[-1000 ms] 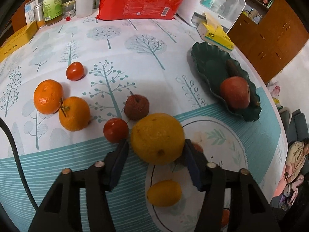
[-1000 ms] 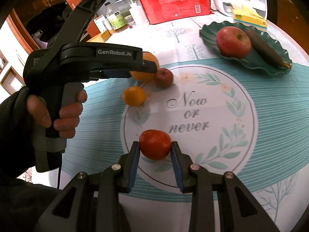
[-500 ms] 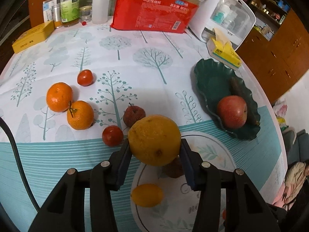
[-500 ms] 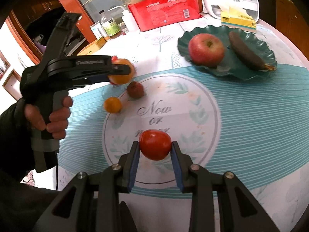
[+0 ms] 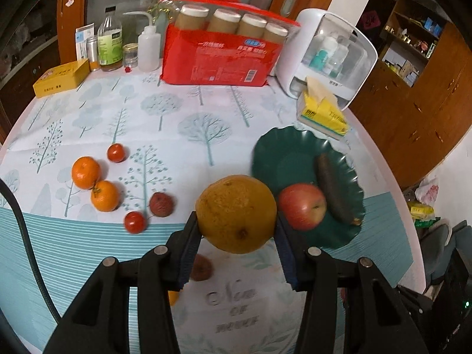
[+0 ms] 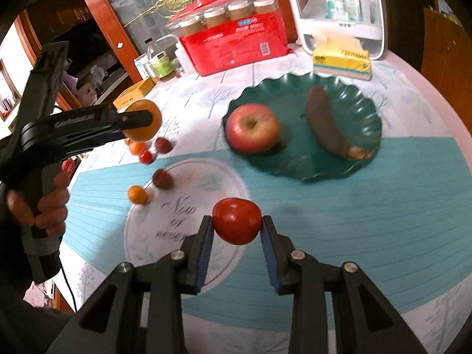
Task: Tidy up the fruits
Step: 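Carry the tomato with the right tool while the left tool carries the yellow citrus to the plate, then open the right tool to drop the tomato while the left tool releases the citrus onto the plate, then move the right tool to the brown fruit while the left tool approaches the small orange, then close the left tool on the small orange while the right tool grasps the brown fruit, then carry the small orange with the left tool while the right tool carries the brown fruit to the plate, then open the left tool to drop the orange while the right tool releases the brown fruit onto the plate, then withdraw both tools from the plate toward the loose oranges on the cloth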
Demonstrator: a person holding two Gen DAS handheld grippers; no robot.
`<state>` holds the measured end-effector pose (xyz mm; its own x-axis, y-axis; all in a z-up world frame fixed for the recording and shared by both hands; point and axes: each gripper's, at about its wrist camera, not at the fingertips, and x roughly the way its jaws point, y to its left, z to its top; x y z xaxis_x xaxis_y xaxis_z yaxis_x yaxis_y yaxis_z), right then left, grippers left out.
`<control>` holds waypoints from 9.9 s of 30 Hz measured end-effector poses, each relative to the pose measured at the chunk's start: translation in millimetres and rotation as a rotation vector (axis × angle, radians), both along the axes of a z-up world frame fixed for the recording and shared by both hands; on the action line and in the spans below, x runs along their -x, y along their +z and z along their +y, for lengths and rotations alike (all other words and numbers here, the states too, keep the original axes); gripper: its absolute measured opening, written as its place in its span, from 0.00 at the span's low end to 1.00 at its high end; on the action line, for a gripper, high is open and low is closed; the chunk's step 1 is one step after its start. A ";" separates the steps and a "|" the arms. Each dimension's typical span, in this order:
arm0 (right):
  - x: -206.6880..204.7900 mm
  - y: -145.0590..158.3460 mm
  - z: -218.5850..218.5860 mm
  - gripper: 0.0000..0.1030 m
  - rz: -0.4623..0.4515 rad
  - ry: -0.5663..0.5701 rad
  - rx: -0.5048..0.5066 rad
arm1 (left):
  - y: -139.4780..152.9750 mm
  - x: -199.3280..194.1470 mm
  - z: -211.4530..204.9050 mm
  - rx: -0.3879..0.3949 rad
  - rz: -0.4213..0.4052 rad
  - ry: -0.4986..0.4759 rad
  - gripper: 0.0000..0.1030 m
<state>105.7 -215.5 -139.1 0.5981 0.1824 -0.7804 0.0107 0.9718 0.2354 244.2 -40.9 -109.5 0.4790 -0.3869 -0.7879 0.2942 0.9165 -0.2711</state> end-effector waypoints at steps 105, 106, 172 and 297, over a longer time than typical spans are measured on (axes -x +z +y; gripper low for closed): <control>-49.6 -28.6 51.1 0.67 0.164 -0.049 -0.128 | -29.4 50.5 105.2 -0.110 0.186 0.122 0.73; -50.1 -28.7 55.3 0.67 0.160 -0.048 -0.123 | -29.7 49.6 107.9 -0.109 0.186 0.114 0.73; -74.2 -49.6 121.0 0.30 0.017 0.269 0.148 | -71.5 24.1 71.2 -0.024 0.220 -0.152 0.35; -83.2 -26.0 112.9 0.59 0.248 0.032 -0.192 | -3.0 -3.3 191.1 -0.151 0.203 0.169 0.82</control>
<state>189.0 -102.6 -165.2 0.3857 0.3564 -0.8510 0.0608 0.9105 0.4089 247.6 150.2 -112.5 0.3537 -0.1858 -0.9167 0.0877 0.9823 -0.1653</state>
